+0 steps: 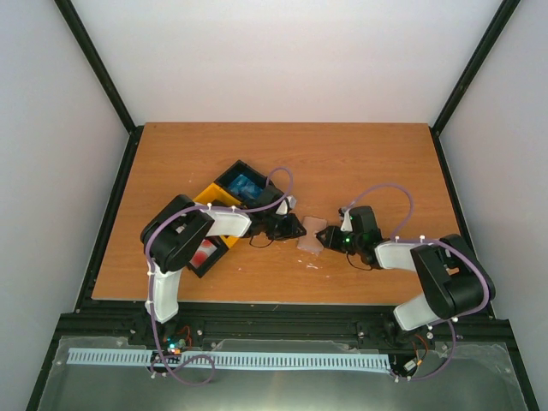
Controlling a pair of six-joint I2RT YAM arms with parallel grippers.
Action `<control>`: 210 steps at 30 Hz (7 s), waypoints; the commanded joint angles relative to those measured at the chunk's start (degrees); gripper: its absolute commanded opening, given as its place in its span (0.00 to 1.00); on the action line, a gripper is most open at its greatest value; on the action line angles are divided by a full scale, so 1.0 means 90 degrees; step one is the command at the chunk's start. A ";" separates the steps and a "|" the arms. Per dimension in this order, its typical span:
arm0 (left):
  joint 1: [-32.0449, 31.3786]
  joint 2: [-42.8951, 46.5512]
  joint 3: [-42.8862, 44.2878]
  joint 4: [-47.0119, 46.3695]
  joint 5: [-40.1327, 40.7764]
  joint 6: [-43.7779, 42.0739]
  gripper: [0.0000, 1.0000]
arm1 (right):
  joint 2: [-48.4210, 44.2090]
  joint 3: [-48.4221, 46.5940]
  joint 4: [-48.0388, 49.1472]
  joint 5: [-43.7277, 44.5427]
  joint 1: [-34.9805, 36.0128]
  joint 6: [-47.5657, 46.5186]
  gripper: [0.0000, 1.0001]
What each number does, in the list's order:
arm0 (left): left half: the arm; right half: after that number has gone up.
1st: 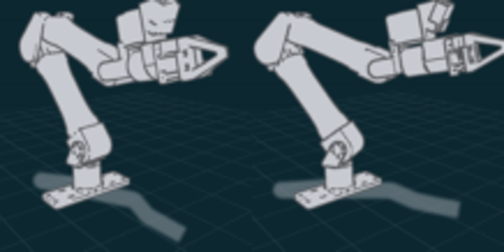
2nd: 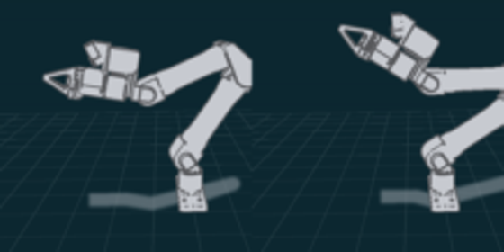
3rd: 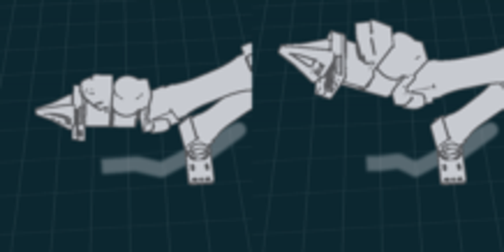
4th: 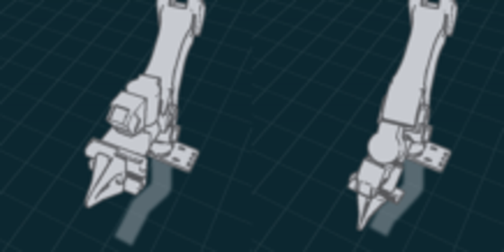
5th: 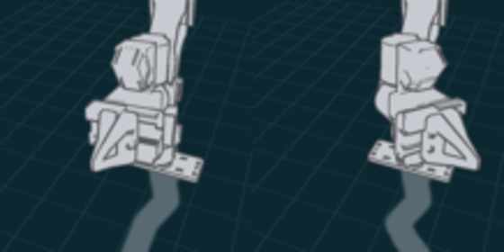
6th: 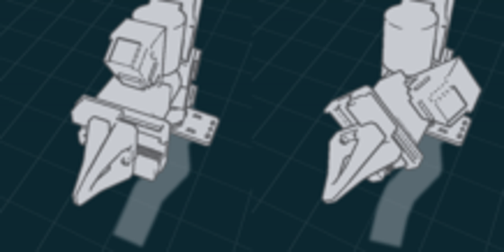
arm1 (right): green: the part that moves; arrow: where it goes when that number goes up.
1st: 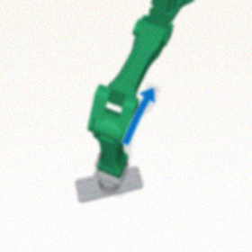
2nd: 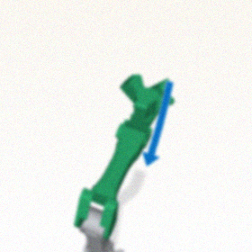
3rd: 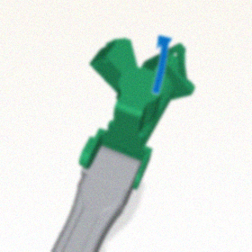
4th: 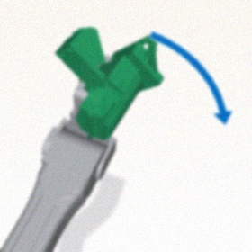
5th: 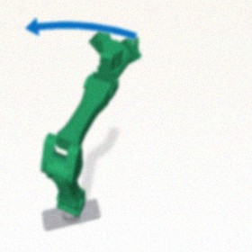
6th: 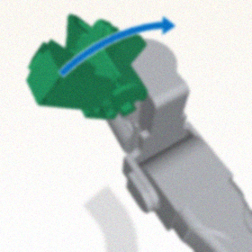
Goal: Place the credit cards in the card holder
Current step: Close the card holder at the center of the board, then reset both arms
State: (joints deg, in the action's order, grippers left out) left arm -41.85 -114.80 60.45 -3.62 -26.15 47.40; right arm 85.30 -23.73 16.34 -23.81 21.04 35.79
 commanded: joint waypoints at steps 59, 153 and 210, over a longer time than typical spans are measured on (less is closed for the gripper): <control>-0.0076 -0.0995 -0.0544 0.1369 0.0863 -0.0238 0.18 | 0.0983 -0.0822 -0.0562 0.0073 0.0524 0.0178 0.37; -0.0072 -0.1117 -0.0476 0.1378 0.0957 -0.0219 0.17 | 0.1263 -0.1087 -0.1570 0.0240 0.0747 0.0040 0.32; -0.0067 1.0096 -0.1479 0.3992 0.5095 -0.1076 1.00 | -0.7396 -0.3819 -0.8594 0.5507 0.0719 -0.0075 1.00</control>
State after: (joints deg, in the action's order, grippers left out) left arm -42.65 -26.26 47.29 29.34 17.61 39.48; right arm 19.97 -58.57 -59.57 24.05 27.40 34.94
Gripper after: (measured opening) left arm 0.995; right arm 0.999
